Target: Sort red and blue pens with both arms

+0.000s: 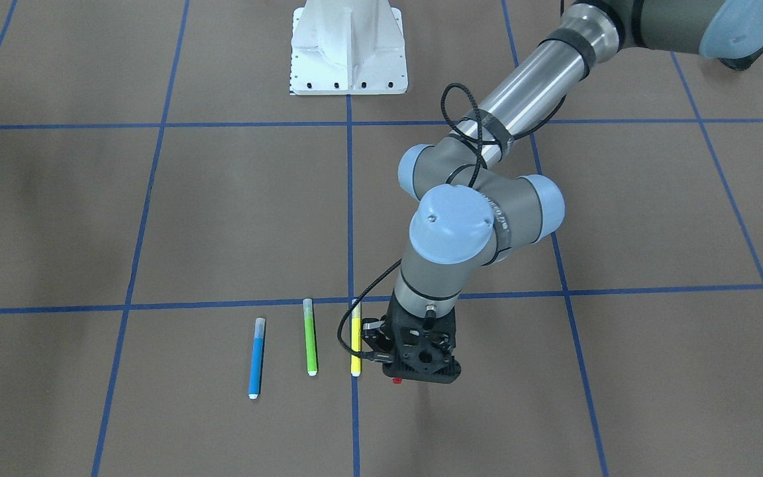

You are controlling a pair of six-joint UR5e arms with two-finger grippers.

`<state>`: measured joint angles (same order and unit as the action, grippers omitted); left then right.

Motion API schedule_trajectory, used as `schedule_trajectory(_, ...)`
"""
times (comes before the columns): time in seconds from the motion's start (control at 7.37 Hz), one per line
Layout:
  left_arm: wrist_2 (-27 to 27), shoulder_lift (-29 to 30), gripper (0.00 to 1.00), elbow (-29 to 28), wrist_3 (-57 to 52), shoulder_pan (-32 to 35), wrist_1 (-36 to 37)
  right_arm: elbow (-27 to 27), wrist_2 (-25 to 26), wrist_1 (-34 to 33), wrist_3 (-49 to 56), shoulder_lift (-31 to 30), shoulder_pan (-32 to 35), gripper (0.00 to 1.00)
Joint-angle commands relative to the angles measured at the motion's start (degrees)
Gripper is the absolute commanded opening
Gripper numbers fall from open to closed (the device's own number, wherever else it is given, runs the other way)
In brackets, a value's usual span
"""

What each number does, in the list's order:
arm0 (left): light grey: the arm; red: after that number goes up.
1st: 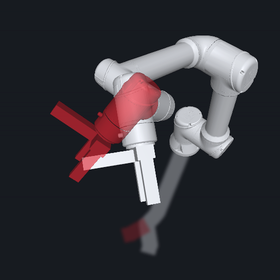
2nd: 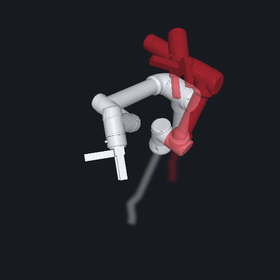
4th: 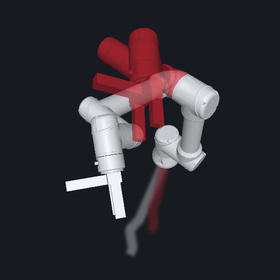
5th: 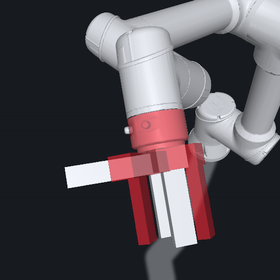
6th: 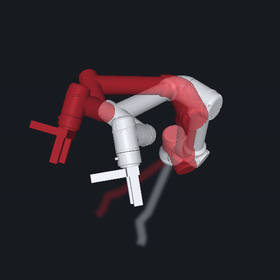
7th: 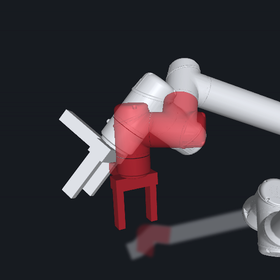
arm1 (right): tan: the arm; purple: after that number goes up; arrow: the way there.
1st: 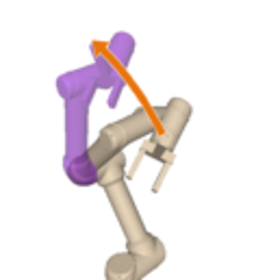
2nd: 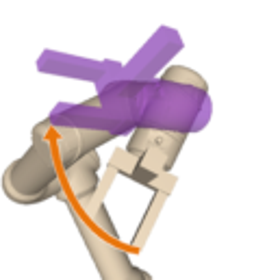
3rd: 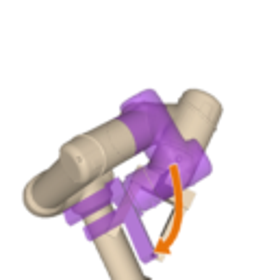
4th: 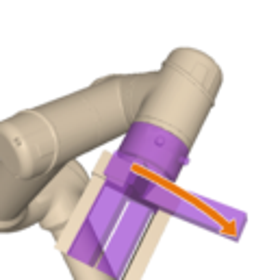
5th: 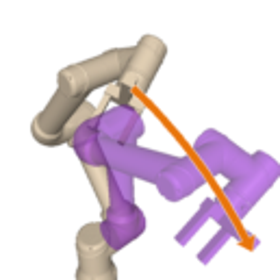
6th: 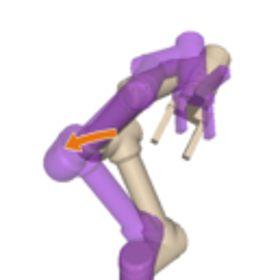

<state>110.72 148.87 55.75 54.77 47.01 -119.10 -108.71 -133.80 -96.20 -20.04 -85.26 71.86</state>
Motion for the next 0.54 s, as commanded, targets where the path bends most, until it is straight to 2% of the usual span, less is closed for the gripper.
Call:
schedule_trajectory(0.0,0.0,-13.5,0.00,16.0,0.3,4.0,0.3,3.1,0.0,0.0,-6.8,6.4,-2.9,1.00)
schedule_trajectory(0.41,0.2,-33.7,0.00,33.7,-0.6,10.8,-0.3,5.4,0.2,0.0,-12.0,11.8,-6.7,1.00)
